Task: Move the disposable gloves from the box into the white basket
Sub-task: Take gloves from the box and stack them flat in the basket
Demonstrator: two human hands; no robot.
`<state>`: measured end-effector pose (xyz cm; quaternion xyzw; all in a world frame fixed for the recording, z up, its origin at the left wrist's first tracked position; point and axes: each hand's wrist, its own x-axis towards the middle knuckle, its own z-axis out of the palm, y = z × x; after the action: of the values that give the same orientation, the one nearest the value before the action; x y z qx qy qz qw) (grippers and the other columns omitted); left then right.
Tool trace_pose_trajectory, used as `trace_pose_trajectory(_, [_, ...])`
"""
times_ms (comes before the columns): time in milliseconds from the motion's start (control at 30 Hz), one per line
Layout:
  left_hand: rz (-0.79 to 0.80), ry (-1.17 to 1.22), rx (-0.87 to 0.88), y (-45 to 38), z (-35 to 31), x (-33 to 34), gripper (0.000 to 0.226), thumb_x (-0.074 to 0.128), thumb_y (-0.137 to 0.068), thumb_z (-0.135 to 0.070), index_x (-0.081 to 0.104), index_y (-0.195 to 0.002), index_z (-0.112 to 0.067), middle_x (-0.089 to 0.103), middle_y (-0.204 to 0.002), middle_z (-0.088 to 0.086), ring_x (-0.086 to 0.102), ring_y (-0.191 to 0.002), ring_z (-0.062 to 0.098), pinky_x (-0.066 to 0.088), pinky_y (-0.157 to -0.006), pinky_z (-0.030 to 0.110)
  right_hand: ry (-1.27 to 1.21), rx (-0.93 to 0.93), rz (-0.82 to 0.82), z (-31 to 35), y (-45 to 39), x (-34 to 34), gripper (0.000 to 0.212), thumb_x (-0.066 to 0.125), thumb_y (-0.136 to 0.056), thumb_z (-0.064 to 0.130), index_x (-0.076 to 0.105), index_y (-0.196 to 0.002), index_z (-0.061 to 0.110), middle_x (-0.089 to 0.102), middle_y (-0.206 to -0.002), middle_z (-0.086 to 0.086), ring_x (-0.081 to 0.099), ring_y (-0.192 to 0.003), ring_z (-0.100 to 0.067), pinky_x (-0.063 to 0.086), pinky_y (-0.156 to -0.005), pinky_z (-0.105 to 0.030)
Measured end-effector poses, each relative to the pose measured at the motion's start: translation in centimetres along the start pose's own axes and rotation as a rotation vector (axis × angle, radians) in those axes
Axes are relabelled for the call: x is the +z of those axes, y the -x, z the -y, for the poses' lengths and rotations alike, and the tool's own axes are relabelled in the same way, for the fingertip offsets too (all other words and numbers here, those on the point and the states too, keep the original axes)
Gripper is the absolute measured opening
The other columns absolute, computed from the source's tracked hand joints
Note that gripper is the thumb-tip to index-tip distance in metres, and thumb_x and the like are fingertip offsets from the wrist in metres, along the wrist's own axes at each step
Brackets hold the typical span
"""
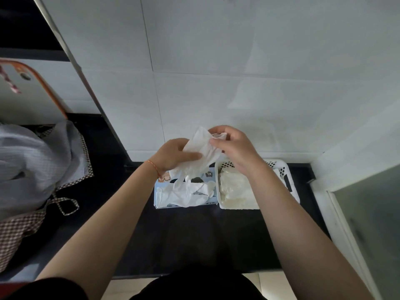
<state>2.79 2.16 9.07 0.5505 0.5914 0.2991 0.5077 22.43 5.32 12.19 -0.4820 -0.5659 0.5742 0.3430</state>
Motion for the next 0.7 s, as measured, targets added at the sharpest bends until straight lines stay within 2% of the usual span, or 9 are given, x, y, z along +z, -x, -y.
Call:
trace_pose_trajectory(100, [-0.109, 0.062, -0.009, -0.1, -0.2, 0.2, 0.021, 0.077, -0.083, -0.026, 0.072, -0.089, -0.006, 0.063, -0.075, 0.001, 0.057, -0.065, 0.013, 0.045, -0.062, 0.026, -0.018, 0.053, 0.051, -0.1, 0.0, -2.0, 0.037, 0.074, -0.072, 0.008, 0.071, -0.101, 0.031, 0.062, -0.102, -0.01, 0.063, -0.09, -0.023, 0.052, -0.084, -0.04])
trace_pose_trajectory(200, [-0.084, 0.097, 0.042, 0.0, -1.4, 0.5, 0.009, 0.075, -0.085, -0.018, 0.072, -0.088, -0.01, 0.067, -0.074, -0.005, 0.06, -0.064, 0.006, 0.048, -0.059, 0.017, 0.057, 0.215, 0.269, 0.0, 0.6, -3.6, 0.048, 0.078, -0.077, 0.008, 0.061, -0.12, 0.021, 0.059, -0.122, -0.017, 0.067, -0.104, -0.029, 0.055, -0.088, -0.038])
trace_pose_trajectory(300, [0.009, -0.046, 0.099, -0.1, -2.4, 1.4, 0.006, 0.07, -0.089, -0.018, 0.073, -0.093, -0.014, 0.071, -0.082, -0.003, 0.063, -0.071, 0.004, 0.051, -0.067, 0.018, 0.116, 0.23, 0.339, 0.3, 1.5, -4.1, 0.04, 0.078, -0.082, 0.025, 0.064, -0.119, 0.017, 0.071, -0.111, -0.007, 0.07, -0.1, -0.022, 0.054, -0.085, -0.034])
trace_pose_trajectory(433, [0.096, -0.193, 0.088, -0.3, -2.5, 2.5, 0.009, 0.068, -0.091, -0.029, 0.073, -0.095, -0.023, 0.073, -0.091, 0.007, 0.063, -0.077, 0.012, 0.05, -0.076, 0.029, 0.144, 0.15, 0.129, 0.0, 1.8, -4.8, 0.019, 0.071, -0.087, 0.02, 0.069, -0.101, 0.007, 0.068, -0.09, -0.005, 0.065, -0.083, -0.017, 0.049, -0.079, -0.036])
trace_pose_trajectory(533, [0.065, -0.158, 0.057, -0.3, -2.0, 3.3, 0.01, 0.069, -0.09, -0.027, 0.069, -0.092, -0.016, 0.072, -0.081, 0.003, 0.061, -0.067, 0.008, 0.047, -0.067, 0.022, 0.2, 0.097, -0.022, -0.3, 2.0, -6.1, 0.015, 0.072, -0.085, 0.02, 0.07, -0.094, 0.008, 0.07, -0.087, -0.006, 0.065, -0.08, -0.017, 0.052, -0.079, -0.037])
trace_pose_trajectory(600, [-0.004, -0.206, 0.066, -0.7, -1.5, 3.8, 0.014, 0.068, -0.091, -0.028, 0.068, -0.085, -0.016, 0.067, -0.073, -0.003, 0.056, -0.062, 0.004, 0.042, -0.065, 0.019, 0.287, 0.066, -0.099, -0.2, 2.2, -6.8, 0.013, 0.074, -0.085, 0.022, 0.072, -0.091, 0.011, 0.07, -0.086, -0.002, 0.063, -0.077, -0.012, 0.049, -0.074, -0.027])
trace_pose_trajectory(700, [-0.121, -0.323, 0.074, -1.5, -0.8, 4.6, 0.021, 0.064, -0.094, -0.033, 0.074, -0.099, -0.016, 0.07, -0.095, -0.005, 0.06, -0.088, 0.007, 0.042, -0.083, 0.021, 0.427, 0.035, -0.157, 0.0, 2.3, -7.8, 0.01, 0.073, -0.086, 0.021, 0.072, -0.094, 0.016, 0.067, -0.089, 0.009, 0.058, -0.077, 0.006, 0.043, -0.069, -0.012])
